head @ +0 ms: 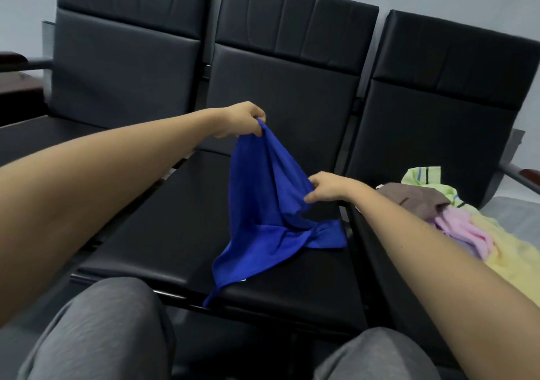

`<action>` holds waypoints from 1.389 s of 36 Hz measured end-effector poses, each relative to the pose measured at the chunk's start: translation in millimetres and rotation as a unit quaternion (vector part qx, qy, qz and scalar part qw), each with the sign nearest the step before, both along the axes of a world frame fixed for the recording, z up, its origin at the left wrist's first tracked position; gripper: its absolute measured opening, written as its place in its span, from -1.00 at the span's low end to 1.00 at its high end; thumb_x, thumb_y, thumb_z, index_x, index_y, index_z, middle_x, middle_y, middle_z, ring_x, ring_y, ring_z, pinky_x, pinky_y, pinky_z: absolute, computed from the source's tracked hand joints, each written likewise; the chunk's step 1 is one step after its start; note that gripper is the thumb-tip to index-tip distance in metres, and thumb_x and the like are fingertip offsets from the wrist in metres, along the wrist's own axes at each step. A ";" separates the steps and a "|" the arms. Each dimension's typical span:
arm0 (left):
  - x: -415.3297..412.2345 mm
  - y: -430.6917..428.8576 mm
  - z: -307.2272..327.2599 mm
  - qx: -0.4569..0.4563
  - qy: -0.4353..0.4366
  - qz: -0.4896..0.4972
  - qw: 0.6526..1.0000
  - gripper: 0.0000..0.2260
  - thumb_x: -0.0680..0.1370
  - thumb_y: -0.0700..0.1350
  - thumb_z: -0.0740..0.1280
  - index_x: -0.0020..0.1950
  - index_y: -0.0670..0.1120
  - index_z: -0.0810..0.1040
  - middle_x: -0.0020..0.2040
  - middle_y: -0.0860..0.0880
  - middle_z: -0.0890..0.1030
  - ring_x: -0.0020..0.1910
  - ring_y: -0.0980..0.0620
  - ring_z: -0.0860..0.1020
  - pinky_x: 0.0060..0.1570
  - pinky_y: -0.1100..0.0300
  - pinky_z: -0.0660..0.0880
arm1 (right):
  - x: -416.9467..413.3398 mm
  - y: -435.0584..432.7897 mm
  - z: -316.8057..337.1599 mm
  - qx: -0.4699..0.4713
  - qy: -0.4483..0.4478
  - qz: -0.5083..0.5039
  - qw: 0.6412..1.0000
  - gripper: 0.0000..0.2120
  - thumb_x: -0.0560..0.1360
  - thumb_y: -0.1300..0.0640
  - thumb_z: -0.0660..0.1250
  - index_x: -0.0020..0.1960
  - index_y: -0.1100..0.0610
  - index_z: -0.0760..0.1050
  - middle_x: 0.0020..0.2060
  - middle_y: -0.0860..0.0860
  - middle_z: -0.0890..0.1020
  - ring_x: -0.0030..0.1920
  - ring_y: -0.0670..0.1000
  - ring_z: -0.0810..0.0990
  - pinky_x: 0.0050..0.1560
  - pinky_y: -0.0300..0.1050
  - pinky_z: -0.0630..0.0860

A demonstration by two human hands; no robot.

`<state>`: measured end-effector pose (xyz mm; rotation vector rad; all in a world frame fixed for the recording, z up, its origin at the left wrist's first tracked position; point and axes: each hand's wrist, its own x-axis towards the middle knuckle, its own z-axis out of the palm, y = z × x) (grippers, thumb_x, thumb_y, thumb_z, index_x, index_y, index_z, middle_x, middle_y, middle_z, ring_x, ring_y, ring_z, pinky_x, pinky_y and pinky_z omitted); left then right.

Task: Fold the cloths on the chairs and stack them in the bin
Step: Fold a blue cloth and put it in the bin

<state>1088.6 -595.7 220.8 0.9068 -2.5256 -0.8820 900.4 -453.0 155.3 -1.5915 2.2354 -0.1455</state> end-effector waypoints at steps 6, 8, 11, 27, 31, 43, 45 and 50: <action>9.8 -6.6 -15.8 -0.072 -0.228 0.062 0.969 -0.84 0.58 -0.10 0.25 -0.15 -0.15 0.48 -0.24 -0.09 0.49 -0.36 -0.02 0.44 -0.49 0.25 0.35 | -14.0 9.4 -13.0 0.103 -0.025 -0.082 0.991 -0.92 0.57 0.16 0.19 0.05 0.10 0.43 -0.21 0.08 0.56 -0.39 0.00 0.55 -0.43 -0.23 0.43; 11.5 -4.6 -23.4 0.004 -0.271 0.094 0.958 -0.74 0.64 -0.04 0.13 0.08 -0.22 0.47 -0.27 -0.13 0.50 -0.45 0.00 0.43 -0.62 0.32 0.31 | -17.0 7.6 -15.9 0.065 -0.099 -0.139 0.983 -0.87 0.62 0.18 0.13 0.14 0.15 0.37 -0.34 0.11 0.59 -0.50 -0.01 0.57 -0.53 -0.29 0.41; 9.0 -8.4 -35.4 0.154 -0.204 0.141 0.957 -0.63 0.68 -0.03 0.03 0.33 -0.27 0.32 -0.12 -0.23 0.58 -0.33 -0.03 0.54 -0.61 0.33 0.43 | -19.4 -0.6 -20.6 -0.036 -0.212 -0.208 0.954 -0.73 0.65 0.20 0.08 0.33 0.24 0.28 -0.58 0.08 0.57 -0.63 -0.07 0.53 -0.62 -0.32 0.43; -20.8 -28.2 12.0 0.200 0.381 0.089 0.898 -0.69 0.62 -0.35 0.06 0.32 -0.18 0.41 -0.13 0.07 0.44 -0.23 0.24 0.46 -0.31 0.47 0.43 | -42.4 -49.0 63.4 -0.462 -0.120 -0.168 0.862 -0.69 0.62 0.21 0.13 0.29 0.21 0.51 0.21 0.11 0.57 0.16 -0.01 0.51 0.06 -0.31 0.36; -13.5 -32.0 -11.1 0.110 0.290 0.134 0.941 -0.74 0.59 -0.29 0.05 -0.05 -0.04 0.48 -0.27 0.03 0.44 -0.33 0.13 0.36 -0.38 0.35 0.36 | -46.3 -32.9 47.3 -0.422 0.051 -0.172 0.888 -0.72 0.61 0.13 0.18 0.20 0.20 0.56 0.19 0.16 0.46 0.23 0.14 0.40 0.13 -0.21 0.27; 73.4 -37.8 -101.3 0.184 0.195 0.108 0.957 -0.67 0.58 -0.28 0.23 -0.19 0.01 0.71 -0.36 0.11 0.63 -0.28 0.18 0.53 -0.29 0.41 0.43 | -27.3 14.2 2.3 -0.025 -0.250 0.003 0.968 -0.72 0.62 0.13 0.19 -0.27 0.13 0.38 -0.45 -0.05 0.41 -0.43 -0.11 0.38 -0.41 -0.32 0.38; 83.7 -27.9 -117.2 0.231 0.190 0.088 0.950 -0.58 0.57 -0.28 0.23 -0.34 0.08 0.71 -0.39 0.08 0.61 -0.29 0.13 0.53 -0.30 0.35 0.43 | -27.7 18.1 -8.7 0.049 -0.305 0.006 0.951 -0.79 0.59 0.16 0.23 -0.23 0.12 0.44 -0.43 -0.08 0.53 -0.42 -0.13 0.49 -0.40 -0.31 0.43; 95.4 0.5 -163.2 0.374 0.138 0.025 0.917 -0.79 0.44 -0.21 0.32 -0.31 -0.05 0.72 -0.26 0.03 0.69 -0.29 0.16 0.64 -0.27 0.37 0.54 | -25.5 25.7 -43.6 0.247 -0.338 0.044 0.907 -0.83 0.46 0.37 0.29 -0.17 0.12 0.42 -0.42 -0.09 0.54 -0.39 -0.14 0.52 -0.25 -0.22 0.54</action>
